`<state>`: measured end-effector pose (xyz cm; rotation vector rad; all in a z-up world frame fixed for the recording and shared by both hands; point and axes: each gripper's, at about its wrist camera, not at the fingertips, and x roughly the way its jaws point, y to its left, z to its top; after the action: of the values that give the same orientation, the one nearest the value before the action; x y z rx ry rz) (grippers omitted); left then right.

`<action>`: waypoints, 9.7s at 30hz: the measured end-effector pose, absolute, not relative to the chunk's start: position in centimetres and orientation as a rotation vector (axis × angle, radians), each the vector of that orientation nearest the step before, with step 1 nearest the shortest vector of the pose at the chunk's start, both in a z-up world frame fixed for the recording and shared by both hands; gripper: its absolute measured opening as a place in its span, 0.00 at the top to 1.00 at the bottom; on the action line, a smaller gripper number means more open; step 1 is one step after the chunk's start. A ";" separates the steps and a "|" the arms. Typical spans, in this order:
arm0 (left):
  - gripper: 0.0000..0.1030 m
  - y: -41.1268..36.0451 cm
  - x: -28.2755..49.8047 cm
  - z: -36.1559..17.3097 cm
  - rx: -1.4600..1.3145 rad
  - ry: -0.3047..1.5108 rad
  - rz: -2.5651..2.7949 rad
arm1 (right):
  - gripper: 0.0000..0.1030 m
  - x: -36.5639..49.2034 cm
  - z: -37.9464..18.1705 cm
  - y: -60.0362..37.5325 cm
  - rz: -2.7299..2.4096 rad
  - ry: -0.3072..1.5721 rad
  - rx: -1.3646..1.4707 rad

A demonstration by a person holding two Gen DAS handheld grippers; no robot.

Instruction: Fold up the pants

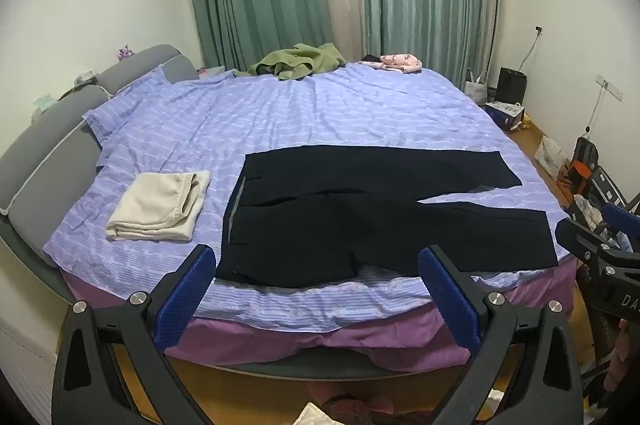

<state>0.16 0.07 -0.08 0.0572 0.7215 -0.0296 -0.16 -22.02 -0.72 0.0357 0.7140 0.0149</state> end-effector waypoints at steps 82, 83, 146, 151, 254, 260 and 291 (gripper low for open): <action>0.00 -0.3 -0.1 1.2 0.049 0.672 -0.028 | 0.00 -0.2 -0.3 -21.3 0.023 0.688 0.038; 0.00 -0.4 -0.1 1.2 0.049 0.672 -0.026 | 0.00 -0.1 -0.2 -21.2 0.023 0.690 0.039; 0.06 18.6 23.8 -33.9 -0.490 1.412 0.111 | 0.37 23.7 -33.3 -8.5 0.064 1.382 0.445; 0.09 19.2 24.8 -35.4 -0.549 1.436 0.115 | 0.42 24.8 -34.2 -8.0 0.074 1.402 0.445; 0.14 -5.2 25.9 -12.0 0.162 1.007 -0.447 | 0.31 20.5 -13.2 -24.6 -0.063 1.107 0.153; 0.14 -10.5 23.5 -16.3 0.205 1.106 -0.415 | 0.31 18.5 -18.4 -28.5 -0.094 1.198 0.103; 0.14 -16.8 27.4 -22.7 0.028 1.279 -0.317 | 0.93 21.9 -27.1 -37.7 -0.041 1.318 0.027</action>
<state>27.36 -16.77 -22.70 0.0280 1.2793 -0.3166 21.89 -37.69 -27.06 0.0275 1.3176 -0.0414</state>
